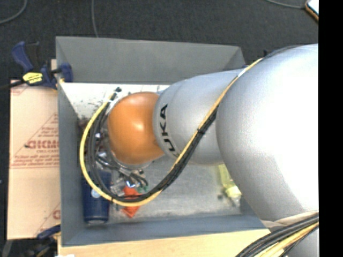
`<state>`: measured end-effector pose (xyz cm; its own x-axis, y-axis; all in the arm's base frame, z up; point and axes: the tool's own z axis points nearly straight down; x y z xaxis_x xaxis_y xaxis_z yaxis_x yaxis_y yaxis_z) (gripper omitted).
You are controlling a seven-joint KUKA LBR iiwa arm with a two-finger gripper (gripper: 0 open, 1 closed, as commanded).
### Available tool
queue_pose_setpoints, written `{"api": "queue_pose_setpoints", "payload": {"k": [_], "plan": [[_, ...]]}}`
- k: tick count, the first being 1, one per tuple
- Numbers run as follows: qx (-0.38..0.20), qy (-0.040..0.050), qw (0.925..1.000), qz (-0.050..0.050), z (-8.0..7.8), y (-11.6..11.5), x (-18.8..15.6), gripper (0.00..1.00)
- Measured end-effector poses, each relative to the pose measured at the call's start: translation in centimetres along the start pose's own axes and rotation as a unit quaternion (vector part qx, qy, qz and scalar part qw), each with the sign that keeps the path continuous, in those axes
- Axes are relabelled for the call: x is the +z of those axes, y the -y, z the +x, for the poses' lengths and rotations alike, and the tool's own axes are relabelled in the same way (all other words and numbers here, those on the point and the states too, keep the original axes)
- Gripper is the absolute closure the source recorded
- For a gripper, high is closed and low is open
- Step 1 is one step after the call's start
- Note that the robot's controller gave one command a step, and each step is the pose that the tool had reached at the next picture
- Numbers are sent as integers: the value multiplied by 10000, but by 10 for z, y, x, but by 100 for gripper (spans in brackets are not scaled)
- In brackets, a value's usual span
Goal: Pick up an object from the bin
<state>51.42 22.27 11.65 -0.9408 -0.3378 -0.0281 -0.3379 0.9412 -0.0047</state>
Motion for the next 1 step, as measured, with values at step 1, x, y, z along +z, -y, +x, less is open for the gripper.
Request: {"api": "queue_pose_setpoints", "payload": {"k": [1], "plan": [[-909,21,9959,2,-8,21,-42,0]]}}
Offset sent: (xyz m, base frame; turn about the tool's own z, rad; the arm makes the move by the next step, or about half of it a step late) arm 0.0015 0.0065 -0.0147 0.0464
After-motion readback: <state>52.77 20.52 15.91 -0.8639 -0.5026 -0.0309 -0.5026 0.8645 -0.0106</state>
